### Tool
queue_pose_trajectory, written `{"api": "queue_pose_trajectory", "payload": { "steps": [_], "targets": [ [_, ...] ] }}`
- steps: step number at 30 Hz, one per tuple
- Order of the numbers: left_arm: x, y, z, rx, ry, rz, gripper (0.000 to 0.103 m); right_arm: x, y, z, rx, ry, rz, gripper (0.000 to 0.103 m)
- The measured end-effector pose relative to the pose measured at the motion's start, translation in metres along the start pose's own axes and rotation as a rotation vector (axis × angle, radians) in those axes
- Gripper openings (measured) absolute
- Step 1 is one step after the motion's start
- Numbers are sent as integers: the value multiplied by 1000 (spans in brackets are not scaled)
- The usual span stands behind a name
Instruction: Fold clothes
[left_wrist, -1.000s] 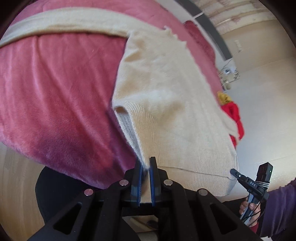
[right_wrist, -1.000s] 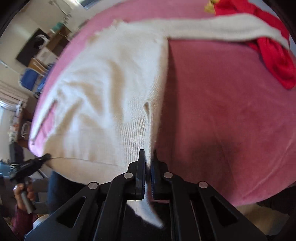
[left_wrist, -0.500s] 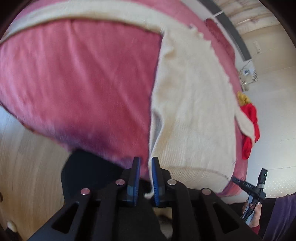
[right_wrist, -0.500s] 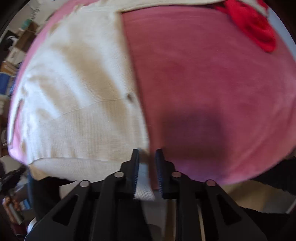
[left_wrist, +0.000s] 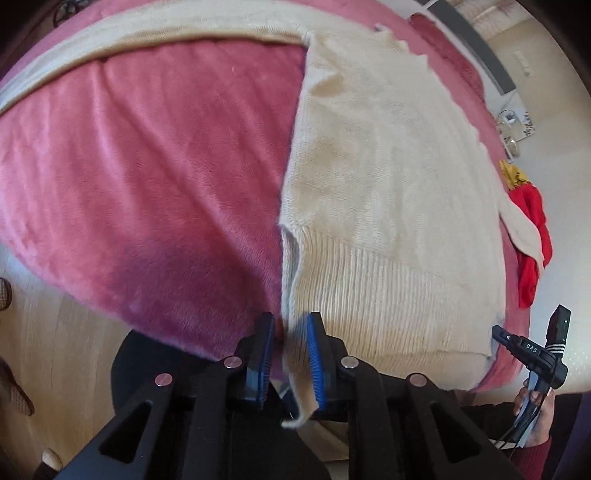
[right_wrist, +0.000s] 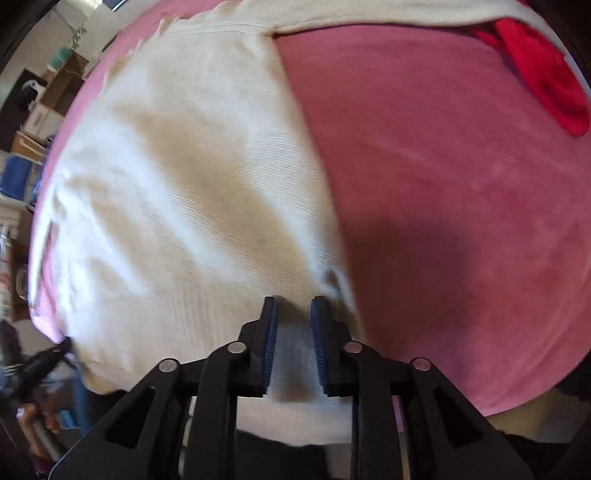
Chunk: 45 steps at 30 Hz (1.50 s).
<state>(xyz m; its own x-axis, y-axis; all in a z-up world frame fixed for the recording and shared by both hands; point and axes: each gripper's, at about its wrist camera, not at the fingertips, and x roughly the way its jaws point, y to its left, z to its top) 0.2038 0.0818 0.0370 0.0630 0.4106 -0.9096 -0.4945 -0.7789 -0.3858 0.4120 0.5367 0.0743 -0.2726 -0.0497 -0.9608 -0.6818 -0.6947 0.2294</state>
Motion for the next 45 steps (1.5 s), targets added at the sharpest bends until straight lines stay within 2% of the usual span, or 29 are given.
{"api": "queue_pose_trajectory", "payload": {
  "steps": [2, 3, 5, 7, 12, 14, 18, 21, 25, 27, 28, 32, 36, 38, 41, 43, 44, 45],
  "targets": [
    [-12, 5, -4, -6, -45, -24, 17, -11, -7, -8, 0, -30, 17, 15],
    [-16, 8, -4, -15, -64, -47, 18, -17, -14, -10, 23, -49, 65, 15],
    [-20, 12, 1, -52, -79, -98, 19, -22, -29, -10, 98, -57, 234, 15],
    [-20, 14, 6, -82, -83, -121, 19, -15, -42, -7, 164, -35, 331, 15],
    [-22, 15, 14, -113, -92, -129, 20, -10, -63, -6, 256, -33, 368, 15],
    [-16, -7, 5, -115, -96, -117, 20, -11, -69, -2, 253, -38, 345, 15],
    [-25, 6, -2, -148, -91, -119, 20, -16, -75, -10, 284, -47, 364, 16],
    [-25, 7, -7, -146, -96, -116, 20, -9, -78, -13, 303, -32, 426, 16],
    [-24, 3, -8, -130, -110, -102, 20, 18, -86, 4, 325, -12, 543, 16],
    [-22, -2, 0, -131, -110, -100, 20, 37, -88, 10, 327, -19, 559, 15],
    [-25, -1, -1, -134, -116, -99, 20, 38, -87, 11, 323, -27, 559, 11],
    [-34, 1, -2, -138, -157, -115, 20, -2, -83, -2, 313, -114, 650, 9],
    [-23, -3, 2, -122, -135, -100, 21, -18, -72, 26, 253, -136, 600, 9],
    [-15, -5, 5, -83, -108, -101, 21, -24, -86, 16, 224, -98, 555, 11],
    [-10, -6, 9, -91, -108, -107, 22, -45, -102, 0, 167, -85, 493, 12],
    [-8, -4, 9, -98, -104, -101, 22, -66, -93, -1, 98, -109, 440, 12],
    [-8, -5, 10, -93, -105, -101, 22, -84, -85, -2, 50, -155, 396, 12],
    [-8, -7, 10, -87, -107, -101, 22, -113, -74, -8, -19, -251, 323, 12]
  ]
}}
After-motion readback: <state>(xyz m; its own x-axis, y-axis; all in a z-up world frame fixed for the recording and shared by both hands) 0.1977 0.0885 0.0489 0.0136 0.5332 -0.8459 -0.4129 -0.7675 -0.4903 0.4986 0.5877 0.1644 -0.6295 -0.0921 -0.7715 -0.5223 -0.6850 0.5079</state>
